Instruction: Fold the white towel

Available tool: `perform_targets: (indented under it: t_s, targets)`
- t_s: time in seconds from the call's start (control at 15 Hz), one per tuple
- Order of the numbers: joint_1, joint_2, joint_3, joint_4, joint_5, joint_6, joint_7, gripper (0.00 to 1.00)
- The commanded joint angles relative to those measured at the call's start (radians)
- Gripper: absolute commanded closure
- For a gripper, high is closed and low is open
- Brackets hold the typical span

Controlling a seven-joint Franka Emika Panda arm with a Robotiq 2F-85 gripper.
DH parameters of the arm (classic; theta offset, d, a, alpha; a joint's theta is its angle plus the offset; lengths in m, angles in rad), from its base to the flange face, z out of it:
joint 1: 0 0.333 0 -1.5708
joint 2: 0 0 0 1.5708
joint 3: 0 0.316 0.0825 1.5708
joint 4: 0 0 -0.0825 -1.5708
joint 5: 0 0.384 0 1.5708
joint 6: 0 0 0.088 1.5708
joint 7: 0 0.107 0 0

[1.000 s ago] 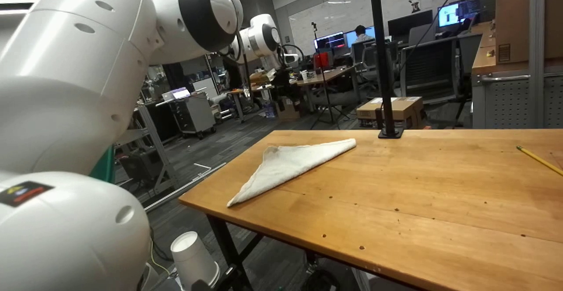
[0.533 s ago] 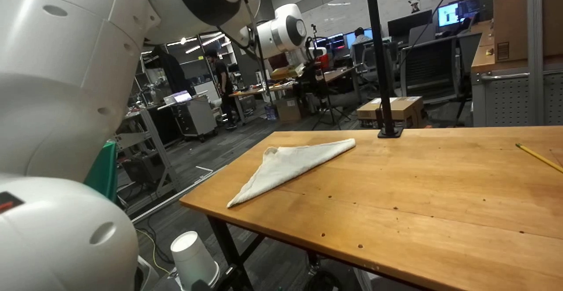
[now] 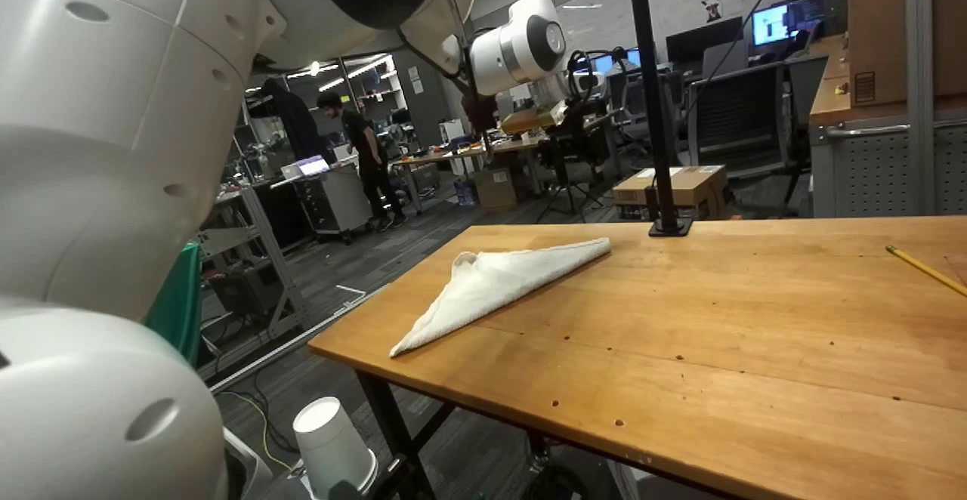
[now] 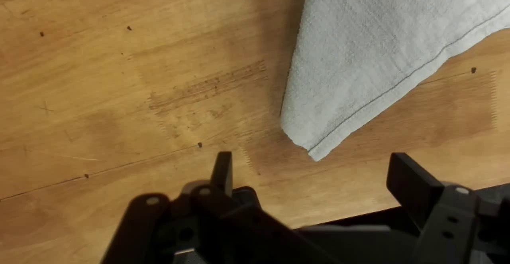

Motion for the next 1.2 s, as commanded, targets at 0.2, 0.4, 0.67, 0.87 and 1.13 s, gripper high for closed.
perform_targets:
  t_s: [0.2, 0.4, 0.67, 0.87, 1.13]
  targets:
    - [-0.016, 0.043, -0.004, 0.091, 0.064, -0.018, -0.033, 0.00]
    - [-0.010, 0.088, -0.002, 0.153, 0.087, -0.031, -0.033, 0.00]
    - [-0.008, 0.170, -0.007, 0.247, 0.091, -0.052, -0.035, 0.00]
    - [-0.014, 0.228, -0.009, 0.311, 0.095, -0.073, -0.038, 0.00]
    - [-0.024, 0.313, -0.011, 0.403, 0.103, -0.111, -0.039, 0.00]
